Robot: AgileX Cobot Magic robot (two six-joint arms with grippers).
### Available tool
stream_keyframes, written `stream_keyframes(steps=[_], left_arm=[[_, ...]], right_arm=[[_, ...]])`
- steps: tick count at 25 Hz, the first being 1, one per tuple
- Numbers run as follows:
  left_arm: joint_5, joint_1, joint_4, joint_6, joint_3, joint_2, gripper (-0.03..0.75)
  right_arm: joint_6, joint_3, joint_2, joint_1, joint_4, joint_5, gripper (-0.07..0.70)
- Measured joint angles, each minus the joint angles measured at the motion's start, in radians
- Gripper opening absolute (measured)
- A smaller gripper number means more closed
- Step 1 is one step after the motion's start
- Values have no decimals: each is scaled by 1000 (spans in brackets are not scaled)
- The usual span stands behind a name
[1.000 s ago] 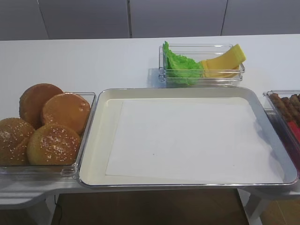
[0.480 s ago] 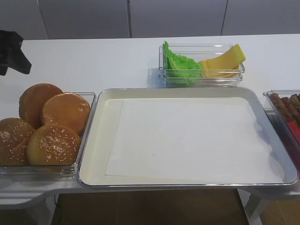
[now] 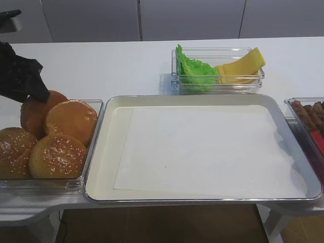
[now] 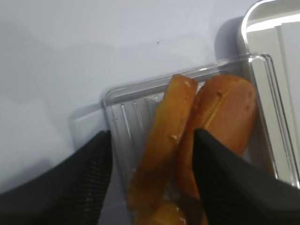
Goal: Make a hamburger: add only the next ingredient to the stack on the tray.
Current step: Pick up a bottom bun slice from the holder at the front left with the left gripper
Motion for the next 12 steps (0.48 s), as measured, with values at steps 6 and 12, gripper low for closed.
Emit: stream_keyframes(steps=[6, 12], left_arm=[[4, 0, -2, 8, 0, 25, 399], [31, 0, -23, 24, -2, 42, 308]], right_arm=[[0, 0, 0, 0, 0, 0, 510], [0, 0, 0, 0, 0, 0, 510]])
